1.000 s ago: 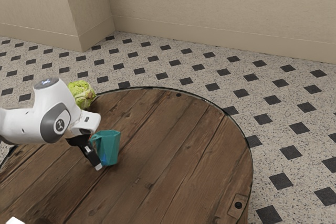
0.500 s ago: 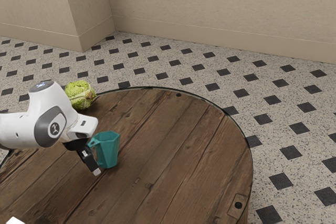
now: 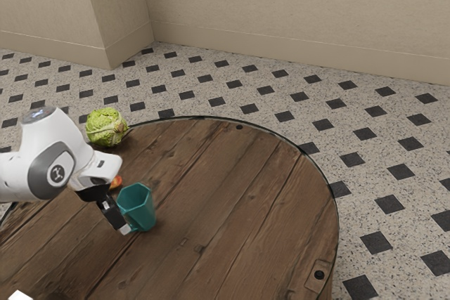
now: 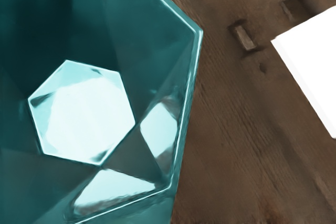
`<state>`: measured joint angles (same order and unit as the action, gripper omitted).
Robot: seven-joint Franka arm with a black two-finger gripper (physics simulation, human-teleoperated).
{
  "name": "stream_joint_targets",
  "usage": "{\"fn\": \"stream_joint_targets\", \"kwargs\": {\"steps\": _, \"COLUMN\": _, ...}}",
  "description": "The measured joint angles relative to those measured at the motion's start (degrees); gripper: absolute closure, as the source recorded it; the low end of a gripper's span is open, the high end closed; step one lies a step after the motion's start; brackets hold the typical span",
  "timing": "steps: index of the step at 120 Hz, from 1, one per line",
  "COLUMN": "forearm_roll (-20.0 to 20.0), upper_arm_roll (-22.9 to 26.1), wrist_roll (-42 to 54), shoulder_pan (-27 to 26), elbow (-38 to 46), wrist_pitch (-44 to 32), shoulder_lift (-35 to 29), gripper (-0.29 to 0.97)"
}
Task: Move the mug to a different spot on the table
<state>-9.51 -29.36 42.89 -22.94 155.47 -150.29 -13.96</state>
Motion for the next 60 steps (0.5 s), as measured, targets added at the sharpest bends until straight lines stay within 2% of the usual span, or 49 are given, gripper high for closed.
{"fn": "stream_joint_targets", "kwargs": {"steps": 20, "forearm_roll": 0.2, "upper_arm_roll": 0.0, "wrist_roll": -0.2, "shoulder_pan": 0.0, "elbow": 0.0, "wrist_pitch": -0.8, "shoulder_lift": -0.1, "gripper": 0.00}}
{"fn": "stream_joint_targets", "kwargs": {"steps": 38, "forearm_roll": 0.7, "upper_arm_roll": 0.1, "wrist_roll": -0.3, "shoulder_pan": 0.9, "elbow": 0.4, "wrist_pitch": 0.7, "shoulder_lift": -3.3, "gripper": 0.00}}
{"fn": "stream_joint_targets", "kwargs": {"steps": 50, "forearm_roll": 2.8, "upper_arm_roll": 0.4, "wrist_roll": -0.3, "shoulder_pan": 3.8, "elbow": 0.7, "wrist_pitch": 2.9, "shoulder_lift": -6.8, "gripper": 0.00}}
{"fn": "stream_joint_targets", "kwargs": {"steps": 56, "forearm_roll": 5.7, "upper_arm_roll": 3.2, "wrist_roll": -0.5, "shoulder_pan": 7.7, "elbow": 0.1, "wrist_pitch": 5.4, "shoulder_lift": -10.7, "gripper": 0.00}}
{"fn": "stream_joint_targets", "kwargs": {"steps": 60, "forearm_roll": 7.5, "upper_arm_roll": 6.9, "wrist_roll": -0.8, "shoulder_pan": 10.0, "elbow": -4.1, "wrist_pitch": 8.5, "shoulder_lift": -12.4, "gripper": 0.00}}
